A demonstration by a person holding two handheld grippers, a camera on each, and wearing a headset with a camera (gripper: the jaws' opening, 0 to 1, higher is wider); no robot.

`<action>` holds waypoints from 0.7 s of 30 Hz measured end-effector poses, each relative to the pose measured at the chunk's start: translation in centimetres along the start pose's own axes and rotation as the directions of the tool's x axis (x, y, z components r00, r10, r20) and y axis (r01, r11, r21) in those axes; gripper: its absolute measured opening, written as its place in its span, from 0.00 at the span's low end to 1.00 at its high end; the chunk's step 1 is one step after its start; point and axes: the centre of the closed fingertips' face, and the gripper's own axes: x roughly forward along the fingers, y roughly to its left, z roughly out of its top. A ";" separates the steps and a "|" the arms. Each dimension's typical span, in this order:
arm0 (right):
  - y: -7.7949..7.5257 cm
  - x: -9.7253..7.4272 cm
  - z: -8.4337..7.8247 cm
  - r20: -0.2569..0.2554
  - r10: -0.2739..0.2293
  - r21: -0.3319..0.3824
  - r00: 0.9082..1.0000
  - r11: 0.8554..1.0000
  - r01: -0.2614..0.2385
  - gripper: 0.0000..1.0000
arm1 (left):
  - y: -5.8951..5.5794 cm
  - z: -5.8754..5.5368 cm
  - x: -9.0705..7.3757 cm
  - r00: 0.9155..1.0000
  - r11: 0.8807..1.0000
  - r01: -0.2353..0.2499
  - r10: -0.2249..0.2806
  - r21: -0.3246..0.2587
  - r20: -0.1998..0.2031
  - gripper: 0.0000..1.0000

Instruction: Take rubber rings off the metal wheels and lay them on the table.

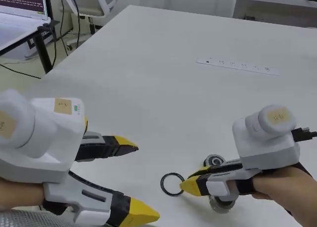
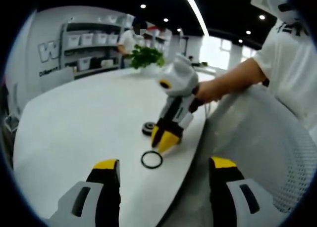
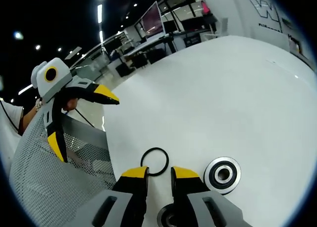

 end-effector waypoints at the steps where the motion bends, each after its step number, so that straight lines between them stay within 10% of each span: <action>1: 0.0 -0.2 0.1 0.005 -0.001 -0.002 1.000 1.000 0.001 0.16 | -0.1 0.1 0.0 1.000 1.000 0.005 -0.005 -0.003 0.004 0.74; 13: -2.3 -3.6 2.5 0.138 -0.045 0.003 0.989 0.999 0.045 0.17 | -0.9 1.3 -0.2 1.000 0.997 0.026 -0.027 0.079 0.007 0.77; 21: -3.6 -5.9 3.6 0.231 -0.071 0.032 0.970 0.997 0.065 0.17 | -0.8 4.6 -0.5 0.998 0.993 0.018 -0.025 0.118 0.060 0.79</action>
